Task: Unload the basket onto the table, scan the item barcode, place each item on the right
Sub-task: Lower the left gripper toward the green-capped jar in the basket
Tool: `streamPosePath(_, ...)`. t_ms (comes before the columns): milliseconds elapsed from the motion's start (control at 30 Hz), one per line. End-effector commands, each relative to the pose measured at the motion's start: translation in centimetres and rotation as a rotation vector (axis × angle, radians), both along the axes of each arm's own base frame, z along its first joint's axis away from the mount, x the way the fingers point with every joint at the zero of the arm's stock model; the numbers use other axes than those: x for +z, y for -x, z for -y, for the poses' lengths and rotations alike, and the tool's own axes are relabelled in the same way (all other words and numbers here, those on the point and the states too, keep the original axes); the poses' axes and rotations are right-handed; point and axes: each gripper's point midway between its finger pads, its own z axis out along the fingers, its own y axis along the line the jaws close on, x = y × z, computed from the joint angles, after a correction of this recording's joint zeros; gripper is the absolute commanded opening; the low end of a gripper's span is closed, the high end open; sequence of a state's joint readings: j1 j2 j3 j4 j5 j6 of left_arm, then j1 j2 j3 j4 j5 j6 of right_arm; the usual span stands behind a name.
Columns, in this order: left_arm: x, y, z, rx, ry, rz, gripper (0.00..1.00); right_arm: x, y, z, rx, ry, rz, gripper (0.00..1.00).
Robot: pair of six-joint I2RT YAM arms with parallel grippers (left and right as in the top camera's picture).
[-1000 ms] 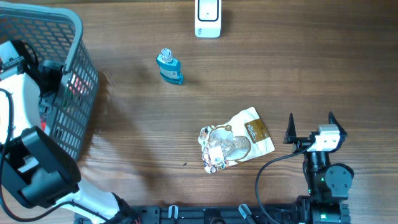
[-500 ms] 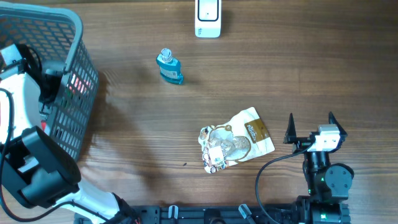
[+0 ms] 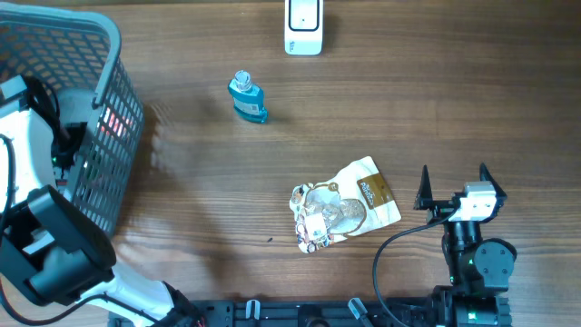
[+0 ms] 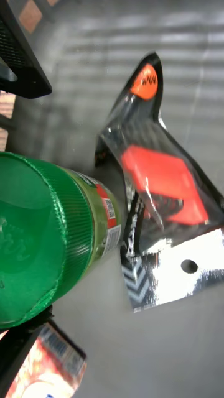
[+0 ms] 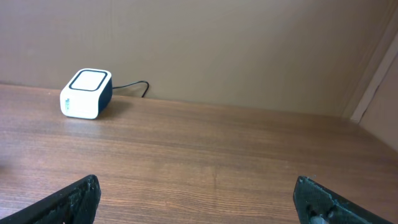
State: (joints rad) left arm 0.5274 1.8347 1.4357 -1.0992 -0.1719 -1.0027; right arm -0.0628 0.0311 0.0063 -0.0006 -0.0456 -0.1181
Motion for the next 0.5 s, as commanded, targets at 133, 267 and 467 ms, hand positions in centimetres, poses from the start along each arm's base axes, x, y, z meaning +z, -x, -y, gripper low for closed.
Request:
streamPosePath(133,-0.14,0.46,-1.49,-0.009,-0.026,-0.016,1.00,0.01,0.00,-0.16,0.012,0.010,0.001,1.00)
streamPosePath(267,-0.15,0.60,-1.48,-0.022,-0.023,-0.022,0.99,0.01,0.00,-0.16,0.012,0.010,0.001,1.00)
streamPosePath(467,-0.15,0.66,-1.43,-0.023,-0.021,-0.025,0.80,0.01,0.00,-0.16,0.012,0.010,0.001,1.00)
